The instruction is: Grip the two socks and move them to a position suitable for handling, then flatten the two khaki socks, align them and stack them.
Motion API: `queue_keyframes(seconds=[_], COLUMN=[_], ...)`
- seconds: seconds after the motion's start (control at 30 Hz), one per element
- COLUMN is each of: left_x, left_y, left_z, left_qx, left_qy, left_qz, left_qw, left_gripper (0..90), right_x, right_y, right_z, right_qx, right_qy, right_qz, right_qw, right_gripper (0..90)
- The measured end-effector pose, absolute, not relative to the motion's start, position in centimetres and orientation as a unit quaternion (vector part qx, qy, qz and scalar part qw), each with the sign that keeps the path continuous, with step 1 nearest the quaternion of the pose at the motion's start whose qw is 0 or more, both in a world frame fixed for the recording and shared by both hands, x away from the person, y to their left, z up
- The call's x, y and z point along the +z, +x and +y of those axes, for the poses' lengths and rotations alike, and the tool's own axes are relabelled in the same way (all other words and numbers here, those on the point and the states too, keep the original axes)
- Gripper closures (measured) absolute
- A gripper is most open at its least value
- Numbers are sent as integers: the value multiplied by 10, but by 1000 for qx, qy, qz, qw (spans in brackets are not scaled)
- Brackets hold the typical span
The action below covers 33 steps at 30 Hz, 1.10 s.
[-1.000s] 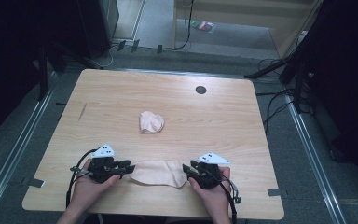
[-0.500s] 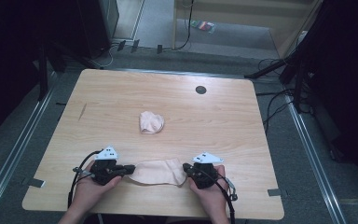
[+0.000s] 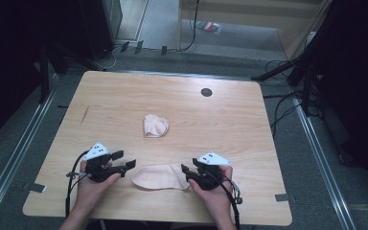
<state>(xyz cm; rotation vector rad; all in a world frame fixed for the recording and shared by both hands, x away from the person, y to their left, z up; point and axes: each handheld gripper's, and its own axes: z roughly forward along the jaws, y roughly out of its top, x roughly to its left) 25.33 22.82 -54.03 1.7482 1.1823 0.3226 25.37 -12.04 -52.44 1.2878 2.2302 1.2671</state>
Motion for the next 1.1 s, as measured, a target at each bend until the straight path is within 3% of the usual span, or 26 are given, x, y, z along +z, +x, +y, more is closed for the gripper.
queue_keyframes(seconds=[0.2, 0.43, 0.83, 1.1], left_x=[-545, -551, -551, -551], left_y=[264, 267, 266, 267], left_z=[240, 238, 237, 238], left_qx=[187, 194, 193, 189], left_qy=[693, 689, 687, 686], left_qz=[506, 516, 520, 525], left_qw=[477, 471, 469, 467], left_gripper=[186, 187, 197, 203], right_x=[-500, -489, -504, -515], right_y=[279, 322, 397, 423], right_z=[-102, -70, -32, -18], right_qx=[461, 448, 401, 389], right_qy=[441, 428, 443, 471], right_qz=[756, 769, 791, 784], right_qw=[145, 155, 131, 114], right_gripper=[500, 536, 575, 593])
